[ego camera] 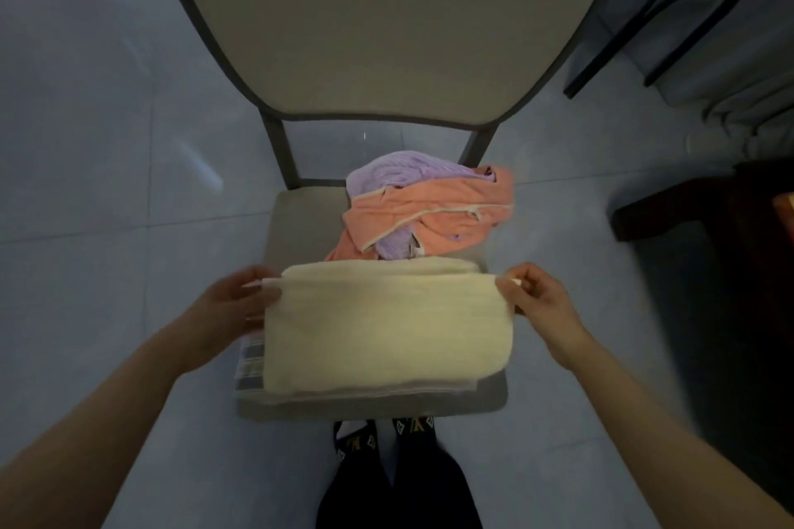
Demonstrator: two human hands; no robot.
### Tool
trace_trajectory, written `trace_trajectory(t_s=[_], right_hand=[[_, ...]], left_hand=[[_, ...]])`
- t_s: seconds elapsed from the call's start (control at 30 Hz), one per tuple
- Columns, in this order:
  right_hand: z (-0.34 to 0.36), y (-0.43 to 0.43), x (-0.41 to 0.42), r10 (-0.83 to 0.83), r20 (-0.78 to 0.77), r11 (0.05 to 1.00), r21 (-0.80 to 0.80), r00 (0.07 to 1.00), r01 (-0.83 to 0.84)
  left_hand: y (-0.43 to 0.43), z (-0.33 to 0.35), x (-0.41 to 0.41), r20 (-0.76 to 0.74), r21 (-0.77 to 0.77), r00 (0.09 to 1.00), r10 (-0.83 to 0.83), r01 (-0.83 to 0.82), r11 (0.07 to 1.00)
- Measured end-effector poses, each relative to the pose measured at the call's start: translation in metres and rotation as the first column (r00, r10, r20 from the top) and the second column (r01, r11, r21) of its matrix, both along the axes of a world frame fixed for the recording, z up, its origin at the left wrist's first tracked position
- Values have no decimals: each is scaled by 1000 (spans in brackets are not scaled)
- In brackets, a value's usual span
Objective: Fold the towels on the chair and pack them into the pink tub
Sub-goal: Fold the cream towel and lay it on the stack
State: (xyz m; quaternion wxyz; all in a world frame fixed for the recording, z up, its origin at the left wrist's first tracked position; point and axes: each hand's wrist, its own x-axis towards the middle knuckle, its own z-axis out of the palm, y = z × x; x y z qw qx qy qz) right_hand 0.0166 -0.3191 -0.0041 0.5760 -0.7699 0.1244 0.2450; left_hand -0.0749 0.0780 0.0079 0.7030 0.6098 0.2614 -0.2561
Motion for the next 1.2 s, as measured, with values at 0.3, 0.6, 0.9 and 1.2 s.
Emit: trace_trajectory(t_s=[0.3,0.6,0.9,1.2], right_hand=[[-55,37,33,-102,189,925,-344,977,163],[-48,36,32,-126,-435,958,-288,891,-5],[-37,40,28,-79,-126,981,-185,989,55],[5,48,11,358,37,901,-274,933,-335]], left_hand=[[-22,-48,40,55,526,976,209,-206,825],[-14,-60,61,-348,616,936,52,187,765],[-25,-29,55,-21,467,999,-50,54,883],[4,9,-14,84,409,996,-2,-33,912]])
